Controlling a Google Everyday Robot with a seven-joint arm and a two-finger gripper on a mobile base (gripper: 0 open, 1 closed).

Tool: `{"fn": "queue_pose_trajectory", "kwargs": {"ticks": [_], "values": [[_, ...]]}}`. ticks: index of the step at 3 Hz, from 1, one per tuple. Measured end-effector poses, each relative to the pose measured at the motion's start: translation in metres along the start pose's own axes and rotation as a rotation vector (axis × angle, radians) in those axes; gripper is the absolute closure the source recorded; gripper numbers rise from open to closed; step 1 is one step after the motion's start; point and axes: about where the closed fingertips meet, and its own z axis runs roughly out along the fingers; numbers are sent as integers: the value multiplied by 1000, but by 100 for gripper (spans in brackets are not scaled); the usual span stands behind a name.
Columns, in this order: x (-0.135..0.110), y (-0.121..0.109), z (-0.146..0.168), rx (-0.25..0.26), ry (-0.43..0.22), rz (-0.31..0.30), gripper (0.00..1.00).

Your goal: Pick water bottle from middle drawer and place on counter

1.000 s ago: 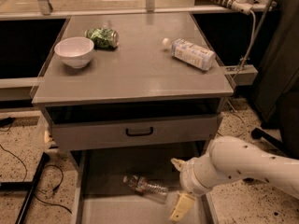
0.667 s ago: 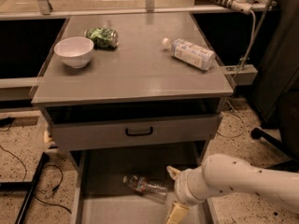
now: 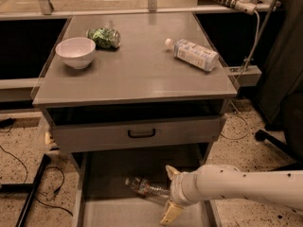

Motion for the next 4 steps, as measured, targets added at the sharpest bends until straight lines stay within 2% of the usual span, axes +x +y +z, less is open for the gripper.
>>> {"fn": "queue_pose_trajectory", "kwargs": {"ticks": [1,2,3,4], "values": [[-1,-4,9,-12,-7,1,0],[-2,-21,24,12,-66,-14,0],[7,-34,47,41,-126,-27,0],[21,-37,70,29,-158,-27,0]]}}
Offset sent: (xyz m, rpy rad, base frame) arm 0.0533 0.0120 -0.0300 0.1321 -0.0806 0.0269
